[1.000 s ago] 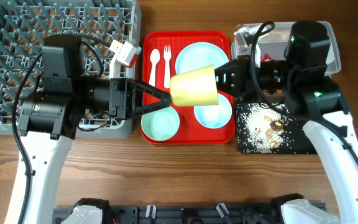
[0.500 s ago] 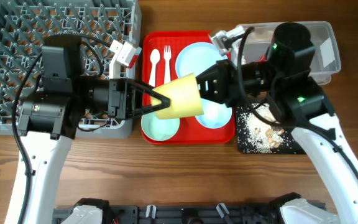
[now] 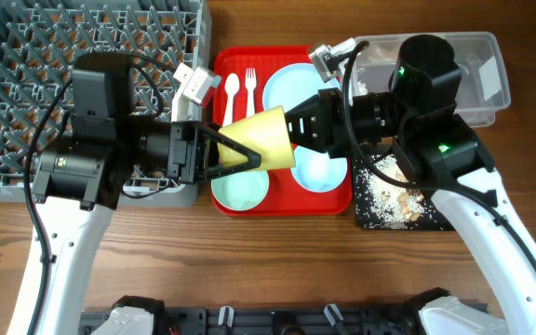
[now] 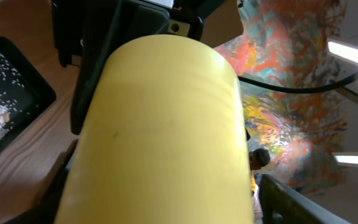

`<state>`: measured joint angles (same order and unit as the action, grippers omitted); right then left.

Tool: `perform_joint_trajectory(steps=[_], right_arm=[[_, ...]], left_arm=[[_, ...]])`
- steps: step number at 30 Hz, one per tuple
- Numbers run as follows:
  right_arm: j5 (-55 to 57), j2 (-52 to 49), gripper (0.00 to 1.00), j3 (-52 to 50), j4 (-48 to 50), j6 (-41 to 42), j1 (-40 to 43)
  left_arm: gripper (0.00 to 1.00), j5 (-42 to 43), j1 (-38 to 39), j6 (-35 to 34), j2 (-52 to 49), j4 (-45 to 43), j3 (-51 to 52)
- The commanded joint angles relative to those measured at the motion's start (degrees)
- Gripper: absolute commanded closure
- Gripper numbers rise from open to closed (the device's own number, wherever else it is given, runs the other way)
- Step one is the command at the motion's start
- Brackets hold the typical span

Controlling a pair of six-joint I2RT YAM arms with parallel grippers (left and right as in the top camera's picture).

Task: Sort waste into correct bins and load items into the dishwasher rack
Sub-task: 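Lift the yellow cup and hand it to the left gripper, then place the yellow cup into the dish rack with the left gripper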

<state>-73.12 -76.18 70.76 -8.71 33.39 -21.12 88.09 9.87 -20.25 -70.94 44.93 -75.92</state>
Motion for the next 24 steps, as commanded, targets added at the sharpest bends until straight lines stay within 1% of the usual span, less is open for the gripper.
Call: perform_joint_trajectory(steps=[1,4,7,10,11,12,13,17,21,24], right_arm=[[0.70,-0.92,0.96,0.52,-0.13,-0.22,-0.31],[0.68,-0.92,0.96,0.52,-0.42,-0.24,-0.31],[0.63,-0.92,0.96,0.52,-1.68,-0.44,-0.31],[0.48,-0.92,0.96,0.52,-1.86,-0.50,-0.31],[0.48,-0.92,0.92,0.52,-1.86,-0.57,-0.31],[-0.04,-0.92,0.50,0.52,-1.86,-0.98,-0.31],[-0.70,-0.92,0.36,0.52,-1.86,-1.66,-0.31],[-1.92,-0.85,0.35,0.52,-1.88,-2.10,-0.24],[-1.92,-0.72,0.35,0.52,-1.88,-2.05,-0.13],[-1.90,-0.59,0.30,0.52,-2.43,-2.14,0.04]], left_arm=[[0.21,0.79,0.39,0.55,0.00,-0.22,-0.70],[0.25,-0.46,0.39,0.55,0.00,-0.22,-0.70],[0.24,-0.98,0.42,0.55,0.00,-0.24,-0.70],[0.25,-0.98,0.42,0.55,0.00,-0.24,-0.70],[0.27,-0.98,0.39,0.55,0.00,-0.24,-0.70],[0.28,-0.98,0.39,0.55,0.00,-0.24,-0.70],[0.31,-0.98,0.39,0.55,0.00,-0.24,-0.70],[0.37,-1.81,0.31,0.48,0.00,-0.22,-0.70],[0.38,-2.27,0.17,0.52,0.00,-0.24,-0.70],[0.39,-2.25,-0.37,0.50,0.02,-0.24,-0.70]])
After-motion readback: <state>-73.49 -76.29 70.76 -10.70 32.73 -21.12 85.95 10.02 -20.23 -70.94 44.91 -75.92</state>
